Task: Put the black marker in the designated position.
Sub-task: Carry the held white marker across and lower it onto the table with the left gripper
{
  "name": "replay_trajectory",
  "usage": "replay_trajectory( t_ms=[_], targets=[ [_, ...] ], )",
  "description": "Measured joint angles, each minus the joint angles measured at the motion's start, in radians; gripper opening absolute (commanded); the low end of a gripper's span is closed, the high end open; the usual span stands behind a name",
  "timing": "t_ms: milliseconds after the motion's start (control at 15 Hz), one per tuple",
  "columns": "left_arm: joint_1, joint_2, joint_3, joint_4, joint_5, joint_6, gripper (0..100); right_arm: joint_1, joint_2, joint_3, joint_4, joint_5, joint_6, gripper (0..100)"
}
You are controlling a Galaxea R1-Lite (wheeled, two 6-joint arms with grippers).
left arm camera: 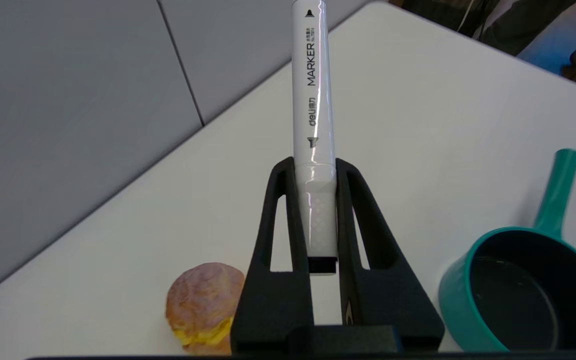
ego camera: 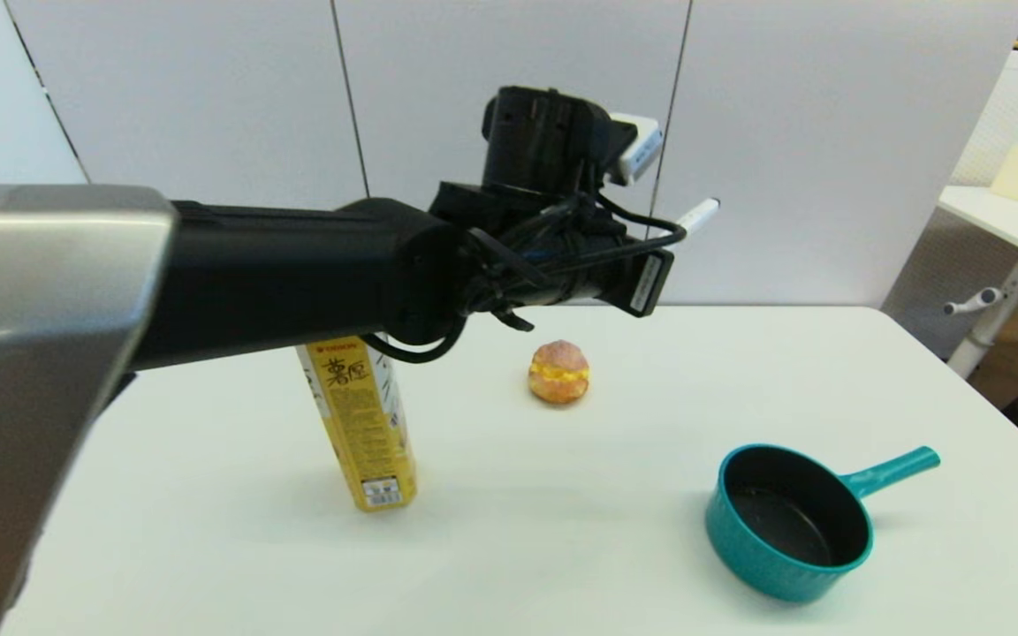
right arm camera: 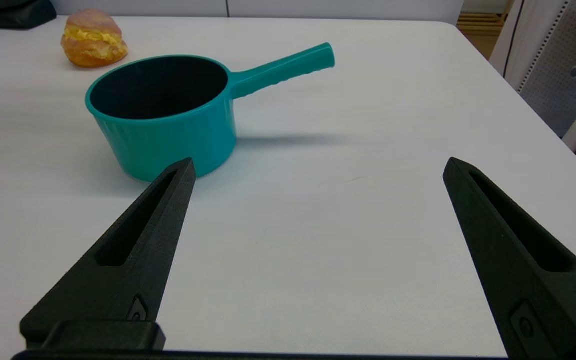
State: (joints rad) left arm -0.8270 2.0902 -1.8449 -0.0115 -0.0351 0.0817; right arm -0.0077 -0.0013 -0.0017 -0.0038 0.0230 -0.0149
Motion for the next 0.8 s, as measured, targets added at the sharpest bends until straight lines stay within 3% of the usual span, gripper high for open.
replay_trajectory(
  t_ms=[467,800],
  targets=[
    [0.059,-0.351,0.190,0.080,0.044,-0.001,0,0.000,0.000,0.000,0.000,0.000,0.000,100],
    [0.204,-0.660,0.480,0.133,0.114,-0.001,0,0.000,0.000,0.000,0.000,0.000,0.000,100]
  ],
)
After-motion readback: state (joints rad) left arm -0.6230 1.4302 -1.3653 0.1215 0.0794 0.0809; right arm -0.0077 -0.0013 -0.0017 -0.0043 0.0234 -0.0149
